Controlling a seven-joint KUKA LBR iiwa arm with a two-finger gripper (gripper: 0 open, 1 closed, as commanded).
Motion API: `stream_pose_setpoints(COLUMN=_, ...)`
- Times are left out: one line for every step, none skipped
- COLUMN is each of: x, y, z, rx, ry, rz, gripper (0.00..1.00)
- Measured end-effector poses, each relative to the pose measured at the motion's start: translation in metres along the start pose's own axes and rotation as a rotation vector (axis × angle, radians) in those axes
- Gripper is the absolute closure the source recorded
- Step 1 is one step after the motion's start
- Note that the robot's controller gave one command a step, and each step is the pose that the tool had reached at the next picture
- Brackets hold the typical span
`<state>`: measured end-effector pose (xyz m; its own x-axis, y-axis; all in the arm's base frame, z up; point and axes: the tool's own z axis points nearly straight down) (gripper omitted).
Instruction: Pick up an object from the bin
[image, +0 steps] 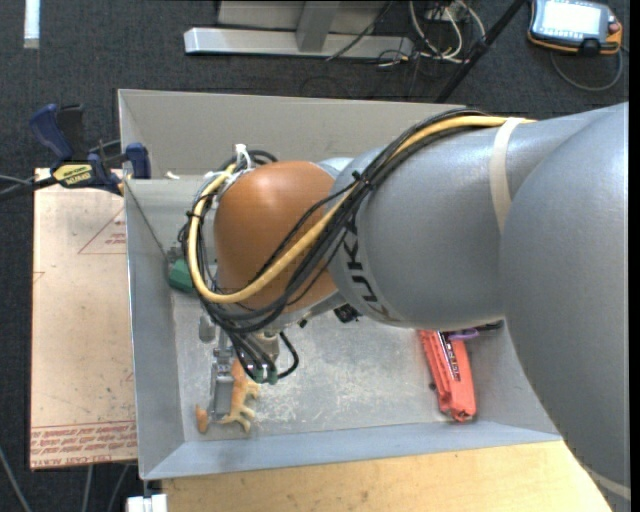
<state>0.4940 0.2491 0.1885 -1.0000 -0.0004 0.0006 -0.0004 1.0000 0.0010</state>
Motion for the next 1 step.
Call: stream_pose_setpoints(x=-0.0085, y=-0.0185, z=0.0327, rx=-0.005, ry=-0.005, rz=-0.173, gripper=0.0)
